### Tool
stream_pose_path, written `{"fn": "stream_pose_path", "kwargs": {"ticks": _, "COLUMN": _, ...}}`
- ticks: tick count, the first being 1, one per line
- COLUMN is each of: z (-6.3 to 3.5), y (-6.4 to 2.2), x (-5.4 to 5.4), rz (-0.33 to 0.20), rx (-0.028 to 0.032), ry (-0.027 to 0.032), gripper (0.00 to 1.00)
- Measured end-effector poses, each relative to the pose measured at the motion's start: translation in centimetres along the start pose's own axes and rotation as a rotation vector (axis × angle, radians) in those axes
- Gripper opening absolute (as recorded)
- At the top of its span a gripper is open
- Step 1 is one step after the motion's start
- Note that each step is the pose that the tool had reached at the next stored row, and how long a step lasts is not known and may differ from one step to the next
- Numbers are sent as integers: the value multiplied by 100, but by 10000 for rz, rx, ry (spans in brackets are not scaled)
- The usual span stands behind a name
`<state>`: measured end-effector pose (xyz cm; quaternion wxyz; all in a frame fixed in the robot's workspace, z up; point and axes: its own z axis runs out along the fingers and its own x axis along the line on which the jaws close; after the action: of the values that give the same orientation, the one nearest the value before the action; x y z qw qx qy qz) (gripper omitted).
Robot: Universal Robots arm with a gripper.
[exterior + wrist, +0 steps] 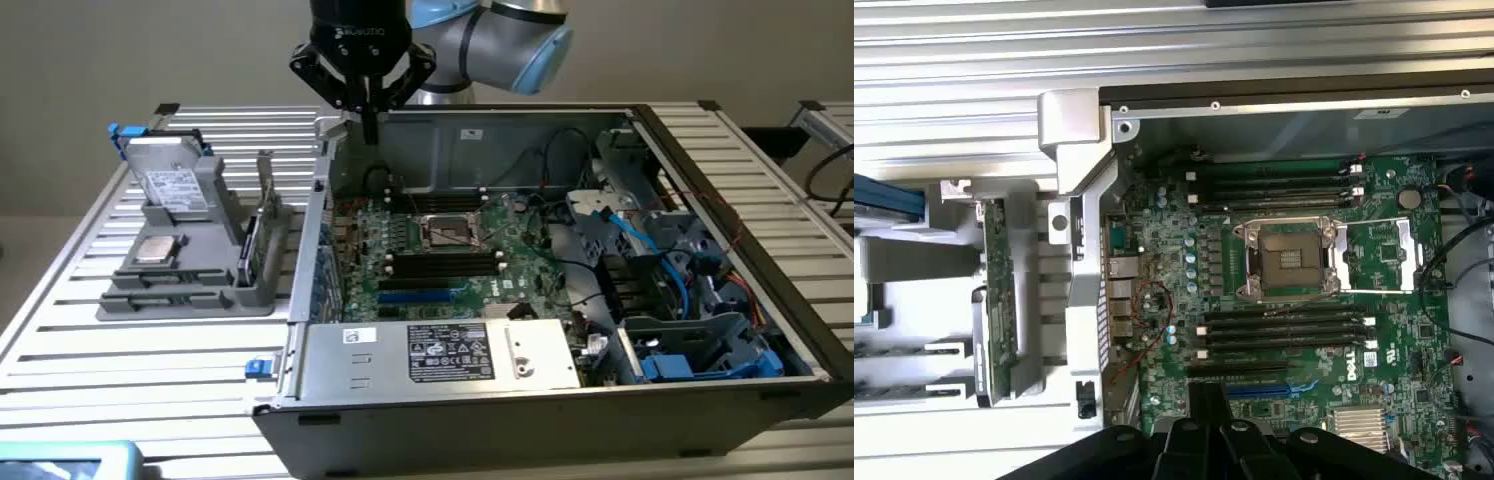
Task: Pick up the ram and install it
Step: 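Reach for the ram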
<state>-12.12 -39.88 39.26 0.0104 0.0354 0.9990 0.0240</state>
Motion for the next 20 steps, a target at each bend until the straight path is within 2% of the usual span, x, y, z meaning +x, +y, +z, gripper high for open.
{"fn": "stream_pose_path", "kwargs": {"ticks": 12, "z": -1, "y": -1, "x": 7, "rz": 1, "rx": 1, "ry": 1, "gripper": 11}}
{"fn": "stream_pose_path", "kwargs": {"ticks": 15, "z": -1, "y": -4, "x": 55, "rz": 0, "rx": 1, "ry": 0, "gripper": 11}}
{"fn": "stream_pose_path", "kwargs": {"ticks": 20, "z": -1, "y": -14, "x": 195, "rz": 0, "rx": 0, "ry": 0, "gripper": 11}}
